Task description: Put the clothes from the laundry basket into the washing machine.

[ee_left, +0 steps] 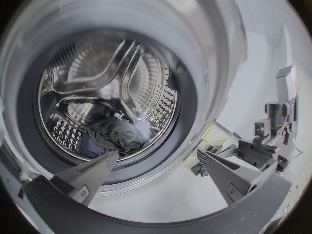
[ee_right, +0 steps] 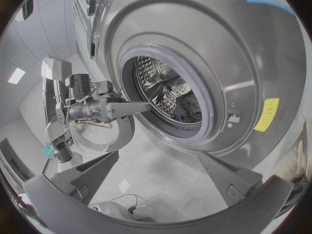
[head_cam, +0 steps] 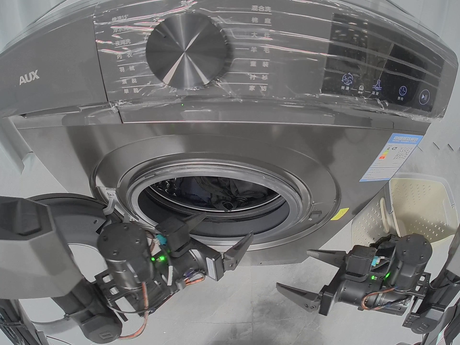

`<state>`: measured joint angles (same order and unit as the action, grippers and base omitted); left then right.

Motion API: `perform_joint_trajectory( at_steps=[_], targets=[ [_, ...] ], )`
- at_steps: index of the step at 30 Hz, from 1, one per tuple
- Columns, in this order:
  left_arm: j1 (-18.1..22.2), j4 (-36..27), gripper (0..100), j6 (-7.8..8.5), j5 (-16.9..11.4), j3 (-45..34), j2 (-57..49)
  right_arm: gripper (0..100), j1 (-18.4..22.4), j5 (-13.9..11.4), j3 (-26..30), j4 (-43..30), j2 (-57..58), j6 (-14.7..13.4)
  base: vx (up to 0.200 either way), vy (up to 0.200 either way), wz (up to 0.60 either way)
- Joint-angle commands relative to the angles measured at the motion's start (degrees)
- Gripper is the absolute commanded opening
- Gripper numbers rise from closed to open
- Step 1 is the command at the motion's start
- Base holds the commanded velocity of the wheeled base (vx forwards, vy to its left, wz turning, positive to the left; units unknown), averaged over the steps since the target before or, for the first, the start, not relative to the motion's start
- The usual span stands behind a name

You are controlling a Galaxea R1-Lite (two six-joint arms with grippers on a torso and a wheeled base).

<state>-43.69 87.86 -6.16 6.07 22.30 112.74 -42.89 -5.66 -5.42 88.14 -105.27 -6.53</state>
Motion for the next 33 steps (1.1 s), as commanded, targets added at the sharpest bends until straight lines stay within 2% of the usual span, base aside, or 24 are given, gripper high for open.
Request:
perform_joint_trajectory(
  at_steps=[1, 4, 6, 8, 13, 15, 19, 23, 30, 33],
  targets=[
    [-3.0, 0.8, 100, 0.44, 0.1, -9.5, -14.4, 100, -0.1, 1.9, 5.0, -0.2, 10.8, -0.1, 0.0, 0.0, 0.0],
    [-3.0, 0.9, 100, 1.23, 1.0, -12.9, -16.5, 100, 0.5, 2.7, 5.3, -0.4, 13.7, -0.1, 0.0, 0.0, 0.0],
    [-3.1, 0.9, 100, 1.94, 2.7, -15.4, -18.8, 100, 0.6, 3.8, 5.3, -0.5, 16.7, -0.1, 0.0, 0.0, 0.0],
    [-3.1, 0.9, 100, 2.03, 3.3, -16.6, -20.5, 100, 0.8, 4.7, 5.3, -0.7, 19.1, -0.1, 0.0, 0.0, 0.0],
    [-2.7, 0.8, 100, 2.55, 3.4, -18.6, -24.0, 100, 2.2, 5.6, 5.3, -2.9, 22.6, -0.5, 0.0, 0.0, 0.0],
    [-2.4, 0.7, 100, 3.17, 3.4, -20.2, -27.1, 100, 4.1, 5.7, 5.3, -5.7, 24.9, -1.3, 0.0, 0.0, 0.0],
    [-2.3, 0.7, 100, 3.17, 3.3, -22.0, -29.5, 100, 6.9, 5.7, 5.3, -9.3, 29.9, -0.5, -0.2, 0.0, 0.0],
    [-2.2, 0.6, 100, 3.26, 3.3, -22.2, -30.8, 100, 7.9, 5.7, 5.3, -12.4, 32.7, -0.1, -0.2, 0.0, 0.0],
    [-1.6, -0.4, 100, 3.17, 4.7, -22.3, -33.3, 100, 12.2, 5.7, 5.3, -22.7, 42.0, 0.4, -0.2, 0.0, 0.0],
    [-0.4, -2.7, 100, 3.34, 4.7, -22.3, -36.3, 100, 13.7, 5.5, 5.3, -28.2, 46.0, 0.3, -0.2, 0.0, 0.0]
  ],
)
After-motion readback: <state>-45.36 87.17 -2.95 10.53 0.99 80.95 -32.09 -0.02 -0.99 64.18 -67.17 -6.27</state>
